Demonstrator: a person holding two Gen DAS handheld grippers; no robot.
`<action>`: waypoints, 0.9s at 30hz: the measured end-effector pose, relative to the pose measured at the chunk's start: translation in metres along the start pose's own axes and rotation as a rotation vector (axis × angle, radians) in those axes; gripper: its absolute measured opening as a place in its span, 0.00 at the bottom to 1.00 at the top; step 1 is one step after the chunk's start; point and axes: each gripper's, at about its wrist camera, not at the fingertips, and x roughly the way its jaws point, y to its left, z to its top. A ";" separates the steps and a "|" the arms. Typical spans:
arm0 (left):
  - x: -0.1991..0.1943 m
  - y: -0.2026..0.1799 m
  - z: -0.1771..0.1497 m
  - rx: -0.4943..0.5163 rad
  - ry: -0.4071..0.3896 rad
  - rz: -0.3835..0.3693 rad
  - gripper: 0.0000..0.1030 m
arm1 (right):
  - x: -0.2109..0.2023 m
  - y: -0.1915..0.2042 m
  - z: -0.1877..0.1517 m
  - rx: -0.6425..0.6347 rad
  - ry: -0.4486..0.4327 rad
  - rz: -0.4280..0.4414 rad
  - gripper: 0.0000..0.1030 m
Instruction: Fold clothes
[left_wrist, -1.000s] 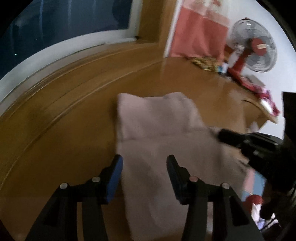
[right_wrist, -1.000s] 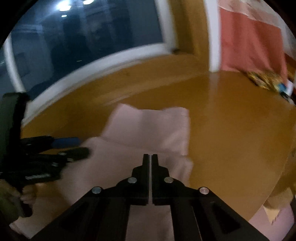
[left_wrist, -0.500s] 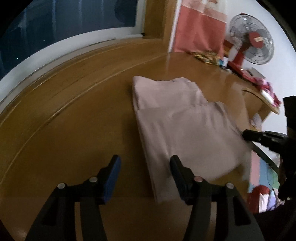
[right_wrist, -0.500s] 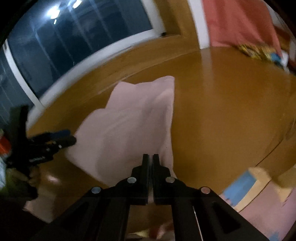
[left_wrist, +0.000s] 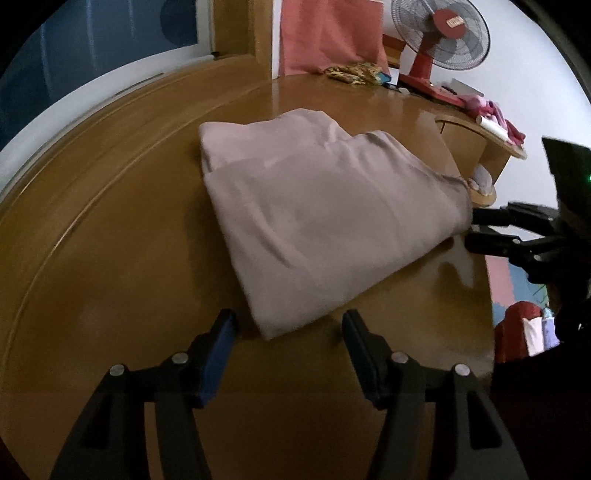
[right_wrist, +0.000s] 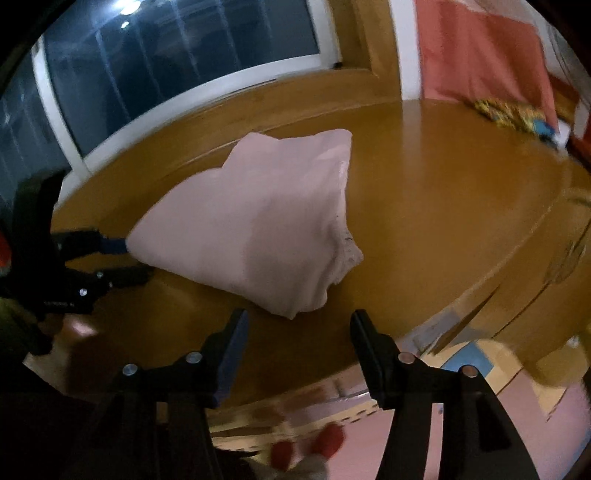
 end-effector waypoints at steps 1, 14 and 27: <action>0.003 -0.002 0.002 0.017 -0.015 0.009 0.56 | 0.002 0.001 0.001 -0.007 -0.009 -0.002 0.55; -0.006 -0.010 0.004 -0.002 -0.098 0.068 0.35 | 0.009 0.020 0.010 -0.043 -0.110 -0.002 0.35; -0.114 -0.023 0.016 -0.058 -0.221 -0.016 0.33 | -0.078 0.048 0.026 -0.099 -0.209 0.059 0.30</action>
